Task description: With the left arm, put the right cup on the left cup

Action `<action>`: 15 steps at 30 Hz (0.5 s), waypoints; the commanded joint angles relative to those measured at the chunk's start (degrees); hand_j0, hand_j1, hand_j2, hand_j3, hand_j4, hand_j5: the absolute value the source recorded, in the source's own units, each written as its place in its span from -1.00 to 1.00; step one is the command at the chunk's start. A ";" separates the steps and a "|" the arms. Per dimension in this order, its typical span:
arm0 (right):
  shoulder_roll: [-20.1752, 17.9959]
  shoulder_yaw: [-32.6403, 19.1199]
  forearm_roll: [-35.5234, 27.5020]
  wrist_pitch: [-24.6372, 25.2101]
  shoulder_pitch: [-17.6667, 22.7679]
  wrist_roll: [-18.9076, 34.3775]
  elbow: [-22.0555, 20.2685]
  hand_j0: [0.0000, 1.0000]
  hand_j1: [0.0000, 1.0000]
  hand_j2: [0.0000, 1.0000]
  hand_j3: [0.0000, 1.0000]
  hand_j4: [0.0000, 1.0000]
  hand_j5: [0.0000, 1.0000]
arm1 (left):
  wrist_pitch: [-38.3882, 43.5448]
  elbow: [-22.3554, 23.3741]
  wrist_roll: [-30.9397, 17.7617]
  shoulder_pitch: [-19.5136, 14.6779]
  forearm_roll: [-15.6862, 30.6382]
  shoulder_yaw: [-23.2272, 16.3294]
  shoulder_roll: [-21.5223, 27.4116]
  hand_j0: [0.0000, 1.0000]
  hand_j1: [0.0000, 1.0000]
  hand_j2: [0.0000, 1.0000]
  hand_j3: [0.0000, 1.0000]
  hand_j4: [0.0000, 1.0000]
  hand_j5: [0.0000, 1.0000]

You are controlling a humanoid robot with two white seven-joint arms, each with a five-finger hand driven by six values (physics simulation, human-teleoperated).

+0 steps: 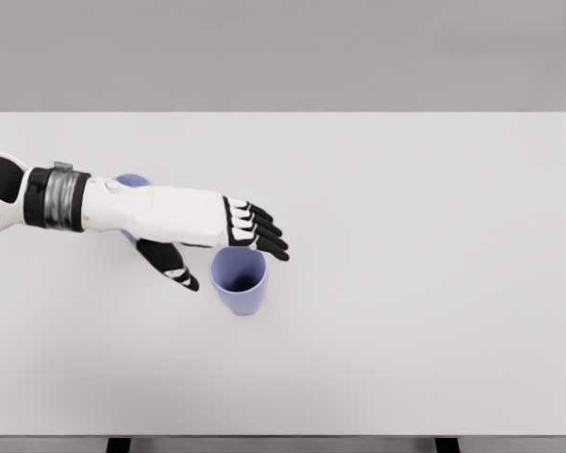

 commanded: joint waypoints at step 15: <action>0.00 0.02 0.02 -0.01 0.00 0.02 0.01 1.00 1.00 1.00 1.00 1.00 1.00 | 0.15 2.78 0.02 0.00 -3.65 -1.52 -1.79 1.00 1.00 1.00 1.00 1.00 1.00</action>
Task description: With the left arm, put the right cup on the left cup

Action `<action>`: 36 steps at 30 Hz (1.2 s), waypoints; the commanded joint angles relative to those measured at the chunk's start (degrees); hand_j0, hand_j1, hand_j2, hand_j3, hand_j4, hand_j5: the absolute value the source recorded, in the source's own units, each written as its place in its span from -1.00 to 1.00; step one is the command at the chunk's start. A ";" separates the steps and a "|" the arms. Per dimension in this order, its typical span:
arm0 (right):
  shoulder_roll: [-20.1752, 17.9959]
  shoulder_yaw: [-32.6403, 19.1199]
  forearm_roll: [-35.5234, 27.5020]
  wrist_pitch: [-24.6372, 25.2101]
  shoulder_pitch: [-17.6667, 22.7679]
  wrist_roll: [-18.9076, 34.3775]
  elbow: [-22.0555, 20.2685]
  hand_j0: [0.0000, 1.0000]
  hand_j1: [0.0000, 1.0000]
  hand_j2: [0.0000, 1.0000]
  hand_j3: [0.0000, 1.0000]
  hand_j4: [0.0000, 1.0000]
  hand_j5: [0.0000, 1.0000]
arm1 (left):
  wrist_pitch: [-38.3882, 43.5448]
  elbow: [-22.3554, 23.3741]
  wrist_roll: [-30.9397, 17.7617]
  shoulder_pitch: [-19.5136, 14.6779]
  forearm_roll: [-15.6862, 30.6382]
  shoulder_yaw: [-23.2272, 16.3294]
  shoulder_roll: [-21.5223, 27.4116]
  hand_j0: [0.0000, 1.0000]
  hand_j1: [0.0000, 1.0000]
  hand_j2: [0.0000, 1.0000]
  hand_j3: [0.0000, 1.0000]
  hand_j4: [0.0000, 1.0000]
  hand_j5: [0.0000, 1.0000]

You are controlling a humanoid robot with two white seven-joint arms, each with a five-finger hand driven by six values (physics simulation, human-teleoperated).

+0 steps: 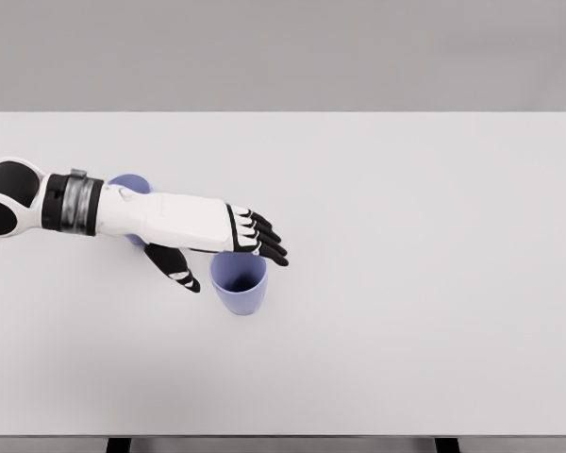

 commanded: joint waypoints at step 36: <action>0.00 0.01 0.02 -0.01 0.00 0.03 0.01 1.00 1.00 1.00 1.00 1.00 1.00 | 0.16 5.46 0.02 4.04 -3.40 0.86 -4.73 0.27 0.27 0.27 0.27 0.27 0.27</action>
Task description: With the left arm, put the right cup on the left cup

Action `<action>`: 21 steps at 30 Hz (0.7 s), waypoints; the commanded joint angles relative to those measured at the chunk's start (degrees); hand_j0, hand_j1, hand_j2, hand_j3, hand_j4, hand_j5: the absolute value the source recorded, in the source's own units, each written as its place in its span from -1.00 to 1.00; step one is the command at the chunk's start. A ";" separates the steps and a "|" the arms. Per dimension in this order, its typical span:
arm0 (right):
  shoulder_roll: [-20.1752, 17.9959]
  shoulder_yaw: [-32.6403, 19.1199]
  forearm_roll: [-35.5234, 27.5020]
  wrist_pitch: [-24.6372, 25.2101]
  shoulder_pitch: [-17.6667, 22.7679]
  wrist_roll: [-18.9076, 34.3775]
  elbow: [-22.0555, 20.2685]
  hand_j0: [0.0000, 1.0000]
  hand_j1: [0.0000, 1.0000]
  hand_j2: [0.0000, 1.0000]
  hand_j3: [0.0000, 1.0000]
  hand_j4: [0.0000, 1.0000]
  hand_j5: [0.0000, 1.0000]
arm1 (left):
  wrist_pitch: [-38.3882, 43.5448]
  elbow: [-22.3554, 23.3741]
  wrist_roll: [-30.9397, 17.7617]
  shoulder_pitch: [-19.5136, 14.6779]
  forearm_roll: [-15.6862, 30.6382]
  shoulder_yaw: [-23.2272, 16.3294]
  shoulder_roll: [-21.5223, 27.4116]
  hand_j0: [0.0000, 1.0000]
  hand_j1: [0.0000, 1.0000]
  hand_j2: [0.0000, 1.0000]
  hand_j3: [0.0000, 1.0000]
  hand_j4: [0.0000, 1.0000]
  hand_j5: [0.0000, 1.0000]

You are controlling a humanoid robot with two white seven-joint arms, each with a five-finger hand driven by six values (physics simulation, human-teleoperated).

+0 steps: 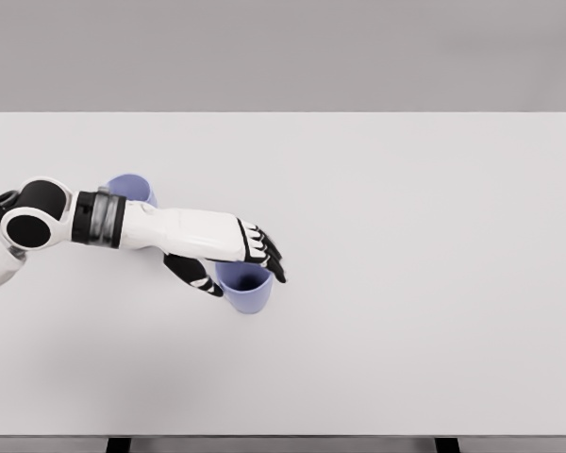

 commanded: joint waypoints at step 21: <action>0.00 0.00 0.02 -0.01 0.00 0.02 0.01 1.00 1.00 1.00 1.00 1.00 1.00 | 0.13 -2.10 0.04 -6.24 7.58 2.05 7.68 0.09 0.09 0.09 0.09 0.09 0.09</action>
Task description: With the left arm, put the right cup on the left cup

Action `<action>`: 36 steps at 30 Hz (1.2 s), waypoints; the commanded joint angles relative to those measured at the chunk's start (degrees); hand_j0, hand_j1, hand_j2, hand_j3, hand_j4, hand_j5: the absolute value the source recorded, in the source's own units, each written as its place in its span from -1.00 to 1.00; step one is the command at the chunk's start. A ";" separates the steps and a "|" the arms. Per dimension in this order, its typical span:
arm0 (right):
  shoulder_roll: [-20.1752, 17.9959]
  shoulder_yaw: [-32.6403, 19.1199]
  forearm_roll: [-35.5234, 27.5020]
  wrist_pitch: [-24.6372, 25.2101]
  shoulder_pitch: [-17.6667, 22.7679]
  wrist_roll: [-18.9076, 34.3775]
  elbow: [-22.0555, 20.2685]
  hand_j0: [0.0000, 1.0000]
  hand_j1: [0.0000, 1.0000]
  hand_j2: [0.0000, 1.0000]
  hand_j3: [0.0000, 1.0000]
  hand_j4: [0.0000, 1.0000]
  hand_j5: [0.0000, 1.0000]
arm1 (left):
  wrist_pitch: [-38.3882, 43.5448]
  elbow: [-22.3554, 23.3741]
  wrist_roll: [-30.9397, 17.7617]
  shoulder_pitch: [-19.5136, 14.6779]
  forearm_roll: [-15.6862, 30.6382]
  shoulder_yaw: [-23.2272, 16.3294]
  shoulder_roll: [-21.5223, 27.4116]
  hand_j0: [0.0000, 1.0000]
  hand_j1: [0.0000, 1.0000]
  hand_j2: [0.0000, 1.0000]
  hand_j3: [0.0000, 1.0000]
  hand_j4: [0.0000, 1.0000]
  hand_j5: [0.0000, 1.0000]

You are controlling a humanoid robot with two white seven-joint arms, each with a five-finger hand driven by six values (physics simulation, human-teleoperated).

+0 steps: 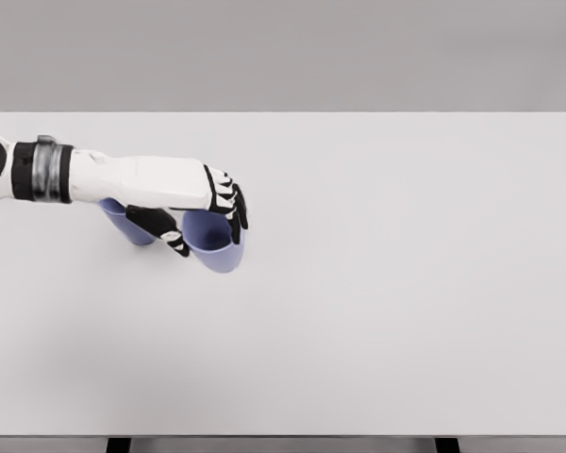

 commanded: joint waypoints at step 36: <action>0.00 0.01 0.02 -0.01 0.00 0.02 0.01 1.00 1.00 1.00 1.00 1.00 1.00 | 0.17 8.90 0.04 -4.83 7.63 6.49 9.30 0.10 0.10 0.10 0.10 0.10 0.10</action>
